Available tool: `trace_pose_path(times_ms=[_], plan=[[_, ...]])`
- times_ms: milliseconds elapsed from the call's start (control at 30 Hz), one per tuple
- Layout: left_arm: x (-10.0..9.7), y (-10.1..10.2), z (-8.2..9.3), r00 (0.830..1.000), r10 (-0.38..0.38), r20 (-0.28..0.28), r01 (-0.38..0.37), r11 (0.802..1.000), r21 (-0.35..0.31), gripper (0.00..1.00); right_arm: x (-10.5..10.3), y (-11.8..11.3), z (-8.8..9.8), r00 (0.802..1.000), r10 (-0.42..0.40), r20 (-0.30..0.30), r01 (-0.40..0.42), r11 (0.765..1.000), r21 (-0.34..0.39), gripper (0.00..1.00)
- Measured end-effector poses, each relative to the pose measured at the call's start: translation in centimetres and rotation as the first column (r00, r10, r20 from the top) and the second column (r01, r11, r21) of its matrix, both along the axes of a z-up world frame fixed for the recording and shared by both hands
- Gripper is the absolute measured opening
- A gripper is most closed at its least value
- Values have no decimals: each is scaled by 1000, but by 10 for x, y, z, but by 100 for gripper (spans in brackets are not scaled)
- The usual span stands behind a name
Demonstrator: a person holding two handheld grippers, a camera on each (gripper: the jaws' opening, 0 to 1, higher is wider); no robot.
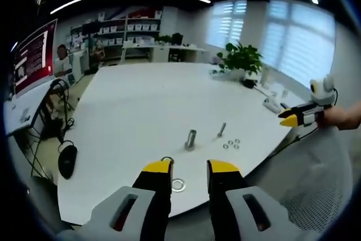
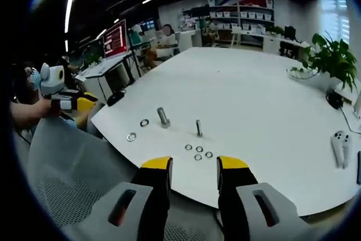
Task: Place the washer onto the threaded stud by aligning its center hole with the stud, sliding it down to the base, and recovering from edge contact or off-axis alignment until the washer reaches the visible bottom stop.
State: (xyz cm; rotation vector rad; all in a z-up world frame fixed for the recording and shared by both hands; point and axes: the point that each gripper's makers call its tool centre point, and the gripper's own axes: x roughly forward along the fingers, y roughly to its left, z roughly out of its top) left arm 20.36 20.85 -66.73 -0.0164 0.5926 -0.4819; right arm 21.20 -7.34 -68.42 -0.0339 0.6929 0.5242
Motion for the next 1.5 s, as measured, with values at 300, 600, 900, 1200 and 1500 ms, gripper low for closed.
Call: trace_pose_path(times_ms=[300, 600, 900, 1200, 1500], plan=[[1, 5, -1, 1000, 26, -1, -26, 999, 23, 23, -3, 5, 1, 999, 29, -42, -27, 999, 42, 41], [0, 8, -7, 999, 26, -23, -25, 999, 44, 23, -5, 14, -5, 996, 80, -35, -79, 997, 18, 44], [-2, 7, -13, 998, 17, -52, -13, 998, 61, 23, -7, 15, -9, 995, 87, -57, -85, 995, 45, 42], [-3, 10, -16, 997, 29, -69, -24, 997, 73, 23, -3, 12, -4, 997, 68, -40, -65, 995, 73, 38], [-5, 12, -21, 995, 31, -91, -22, 995, 98, 23, -2, 13, -3, 997, 67, -37, -63, 994, 88, 38]])
